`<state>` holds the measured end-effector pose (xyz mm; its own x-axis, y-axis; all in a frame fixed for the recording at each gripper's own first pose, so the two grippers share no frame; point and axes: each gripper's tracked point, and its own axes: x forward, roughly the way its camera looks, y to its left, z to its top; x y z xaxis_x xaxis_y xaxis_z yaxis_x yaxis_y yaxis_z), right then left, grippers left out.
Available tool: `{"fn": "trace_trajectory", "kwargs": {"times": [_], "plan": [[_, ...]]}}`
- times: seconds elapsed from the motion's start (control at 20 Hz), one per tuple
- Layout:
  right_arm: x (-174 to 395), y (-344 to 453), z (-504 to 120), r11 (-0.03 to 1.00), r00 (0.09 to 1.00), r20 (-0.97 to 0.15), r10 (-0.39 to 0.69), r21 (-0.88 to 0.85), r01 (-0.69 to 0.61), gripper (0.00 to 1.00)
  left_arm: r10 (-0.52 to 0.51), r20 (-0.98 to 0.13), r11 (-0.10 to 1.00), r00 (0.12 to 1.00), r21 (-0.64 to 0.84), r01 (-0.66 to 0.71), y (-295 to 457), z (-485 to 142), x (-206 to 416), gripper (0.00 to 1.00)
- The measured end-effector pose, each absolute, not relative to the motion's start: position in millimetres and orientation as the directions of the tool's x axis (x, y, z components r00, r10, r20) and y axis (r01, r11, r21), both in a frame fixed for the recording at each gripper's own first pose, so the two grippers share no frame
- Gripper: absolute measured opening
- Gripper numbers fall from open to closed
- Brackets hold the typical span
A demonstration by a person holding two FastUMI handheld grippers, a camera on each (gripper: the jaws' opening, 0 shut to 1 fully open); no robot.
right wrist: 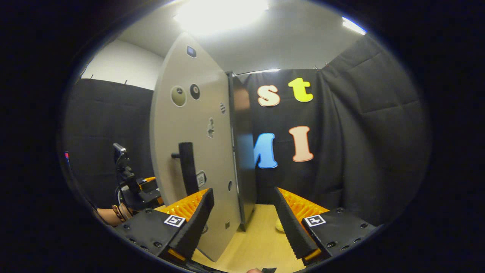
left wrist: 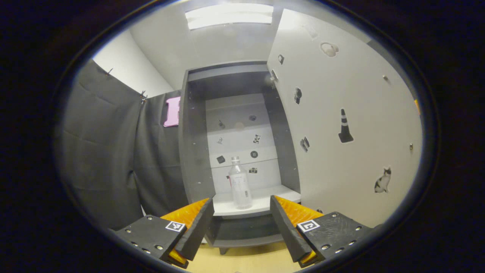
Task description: Open the cabinet door with the right hand, grasp the bottle in the cabinet with the left hand and place it on the coaster, then close the cabinet door with the right hand.
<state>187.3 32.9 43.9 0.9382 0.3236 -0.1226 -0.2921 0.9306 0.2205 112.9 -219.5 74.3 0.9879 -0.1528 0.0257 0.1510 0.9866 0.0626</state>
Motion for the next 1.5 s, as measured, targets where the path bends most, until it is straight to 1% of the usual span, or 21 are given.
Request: {"fn": "trace_trajectory", "kwargs": {"times": [0.05,0.1,0.15,0.2,0.45,0.5,0.65,0.85,0.9,1.05,1.1,1.25,1.35,1.45,1.5], "plan": [[190,18,36,0.949,0.953,-0.143,0.267,0.209,-0.235,0.97,-0.172,0.026,0.984,0.985,0.057,0.170,-223,77,125,0.89],[192,7,29,0.964,0.963,-0.163,0.215,0.194,-0.182,0.92,-0.189,0.023,0.981,0.982,0.046,0.188,-227,77,137,0.90],[194,-1,23,0.974,0.969,-0.180,0.172,0.179,-0.139,0.98,-0.202,0.015,0.979,0.979,0.029,0.202,-230,76,151,0.90],[196,-6,19,0.979,0.971,-0.191,0.143,0.169,-0.111,0.98,-0.212,0.007,0.977,0.977,0.012,0.212,-230,74,165,0.90],[211,-11,-2,0.989,0.970,-0.237,0.064,0.148,-0.029,0.98,-0.226,-0.016,0.974,0.974,-0.010,0.226,-225,64,234,0.89],[214,-11,-6,0.989,0.968,-0.247,0.053,0.149,-0.016,0.98,-0.226,-0.024,0.974,0.974,-0.009,0.226,-224,60,248,0.91],[224,-15,-18,0.989,0.960,-0.280,0.014,0.144,0.028,0.98,-0.223,-0.051,0.975,0.973,-0.020,0.223,-219,46,284,0.91],[238,-10,-28,0.987,0.951,-0.308,-0.019,0.146,0.067,0.98,-0.242,-0.101,0.970,0.965,-0.036,0.240,-221,21,320,0.91],[240,-9,-29,0.987,0.949,-0.313,-0.024,0.146,0.073,0.98,-0.249,-0.107,0.968,0.963,-0.037,0.246,-222,18,322,0.89],[248,1,-32,0.986,0.948,-0.318,-0.018,0.152,0.070,0.98,-0.262,-0.121,0.965,0.957,-0.041,0.259,-224,3,339,0.89],[249,3,-33,0.987,0.947,-0.321,-0.020,0.147,0.071,0.98,-0.267,-0.122,0.964,0.956,-0.043,0.264,-224,1,343,0.91],[254,8,-37,0.988,0.943,-0.331,-0.024,0.134,0.072,0.98,-0.273,-0.129,0.962,0.953,-0.037,0.271,-227,-6,352,0.91],[255,11,-40,0.989,0.941,-0.338,-0.022,0.132,0.070,0.98,-0.268,-0.133,0.963,0.954,-0.028,0.267,-226,-8,354,0.89],[257,13,-42,0.989,0.940,-0.341,-0.019,0.129,0.067,0.98,-0.279,-0.129,0.960,0.951,-0.042,0.276,-226,-8,357,0.72],[258,14,-42,0.990,0.941,-0.339,-0.018,0.128,0.066,0.98,-0.282,-0.127,0.959,0.951,-0.047,0.278,-225,-8,354,0.76]]}}
